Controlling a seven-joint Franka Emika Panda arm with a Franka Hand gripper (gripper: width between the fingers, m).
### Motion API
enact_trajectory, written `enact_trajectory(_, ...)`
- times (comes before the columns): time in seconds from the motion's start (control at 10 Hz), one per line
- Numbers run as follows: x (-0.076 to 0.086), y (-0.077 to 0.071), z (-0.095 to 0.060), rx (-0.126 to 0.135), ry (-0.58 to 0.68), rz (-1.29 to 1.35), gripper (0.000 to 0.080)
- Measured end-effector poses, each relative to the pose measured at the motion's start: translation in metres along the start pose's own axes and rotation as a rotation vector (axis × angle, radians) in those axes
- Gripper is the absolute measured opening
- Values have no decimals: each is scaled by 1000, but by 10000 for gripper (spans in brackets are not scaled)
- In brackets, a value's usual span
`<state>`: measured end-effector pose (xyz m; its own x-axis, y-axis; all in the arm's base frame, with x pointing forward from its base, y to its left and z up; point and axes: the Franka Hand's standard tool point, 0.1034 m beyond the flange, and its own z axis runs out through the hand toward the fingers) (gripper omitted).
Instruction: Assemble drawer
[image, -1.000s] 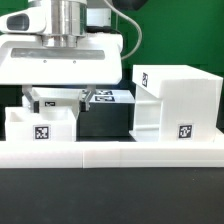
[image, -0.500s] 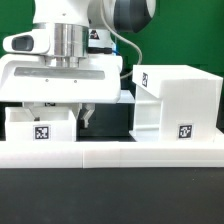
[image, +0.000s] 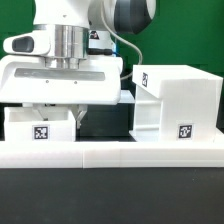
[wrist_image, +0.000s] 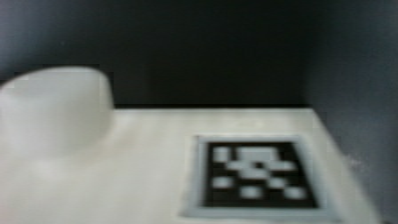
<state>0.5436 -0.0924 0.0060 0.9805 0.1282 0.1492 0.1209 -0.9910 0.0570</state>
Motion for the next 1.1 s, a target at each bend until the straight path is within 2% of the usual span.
enact_trajectory(0.1, 0, 0, 0, 0, 0, 0, 199)
enact_trajectory(0.2, 0, 0, 0, 0, 0, 0, 199)
enact_trajectory(0.3, 0, 0, 0, 0, 0, 0, 42)
enact_trajectory(0.9, 0, 0, 0, 0, 0, 0, 40)
enact_trajectory(1.1, -2, -1, -6, 7, -3, -31, 41)
